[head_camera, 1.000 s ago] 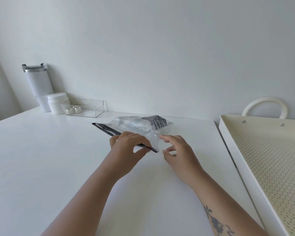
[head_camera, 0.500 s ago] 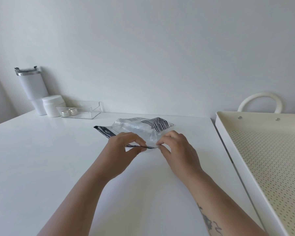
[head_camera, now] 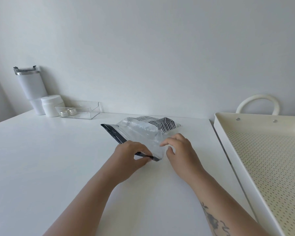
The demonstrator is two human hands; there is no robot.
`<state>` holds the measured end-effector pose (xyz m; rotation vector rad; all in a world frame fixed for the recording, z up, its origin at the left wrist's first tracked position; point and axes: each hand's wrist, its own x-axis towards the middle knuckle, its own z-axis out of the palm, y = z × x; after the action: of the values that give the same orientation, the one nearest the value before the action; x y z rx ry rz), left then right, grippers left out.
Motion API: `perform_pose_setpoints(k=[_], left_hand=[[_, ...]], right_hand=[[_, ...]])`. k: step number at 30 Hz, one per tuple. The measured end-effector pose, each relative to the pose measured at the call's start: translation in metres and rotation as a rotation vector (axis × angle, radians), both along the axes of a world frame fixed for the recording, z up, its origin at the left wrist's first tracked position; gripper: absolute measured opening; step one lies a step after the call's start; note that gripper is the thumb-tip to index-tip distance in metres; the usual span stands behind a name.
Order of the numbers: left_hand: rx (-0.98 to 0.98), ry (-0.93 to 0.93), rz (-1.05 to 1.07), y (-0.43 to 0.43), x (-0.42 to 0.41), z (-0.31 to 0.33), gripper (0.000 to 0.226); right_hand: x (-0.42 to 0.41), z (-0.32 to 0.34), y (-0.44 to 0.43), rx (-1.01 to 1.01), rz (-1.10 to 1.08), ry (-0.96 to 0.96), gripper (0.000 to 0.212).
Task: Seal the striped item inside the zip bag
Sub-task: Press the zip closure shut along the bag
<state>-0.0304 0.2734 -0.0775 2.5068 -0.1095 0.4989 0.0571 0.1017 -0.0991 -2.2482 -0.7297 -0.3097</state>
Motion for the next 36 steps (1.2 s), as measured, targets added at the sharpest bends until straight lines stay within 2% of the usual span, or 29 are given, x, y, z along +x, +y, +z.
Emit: perform_pose_setpoints(k=[4,7,10,12,17,24,30,36], left_hand=[[-0.015,-0.126,0.090,-0.003,0.002,0.003,0.007],[-0.048,-0.181,0.128,-0.001,0.003,0.003,0.010],[-0.059,-0.201,0.122,-0.001,0.004,0.002,0.011],[-0.062,-0.201,0.101,-0.001,0.005,0.002,0.009],[0.002,-0.170,0.077,-0.001,0.006,0.000,0.004],[-0.067,-0.088,0.098,-0.001,0.004,0.004,0.006],[-0.110,-0.053,0.069,0.002,0.002,0.006,0.004],[-0.154,-0.045,0.102,0.003,0.004,0.004,0.010]], right_hand=[[-0.011,0.007,0.005,0.150,0.210,0.040,0.045],[-0.014,0.008,0.008,0.149,0.243,0.041,0.034],[-0.016,0.008,0.008,0.220,0.252,0.104,0.015],[-0.015,0.010,0.006,0.275,0.236,0.129,0.008],[-0.012,0.010,0.005,0.328,0.203,0.260,0.014],[-0.013,0.013,0.003,0.377,0.210,0.413,0.004],[-0.014,0.015,0.003,0.495,0.222,0.520,0.004],[-0.013,0.015,0.003,0.444,0.215,0.559,0.007]])
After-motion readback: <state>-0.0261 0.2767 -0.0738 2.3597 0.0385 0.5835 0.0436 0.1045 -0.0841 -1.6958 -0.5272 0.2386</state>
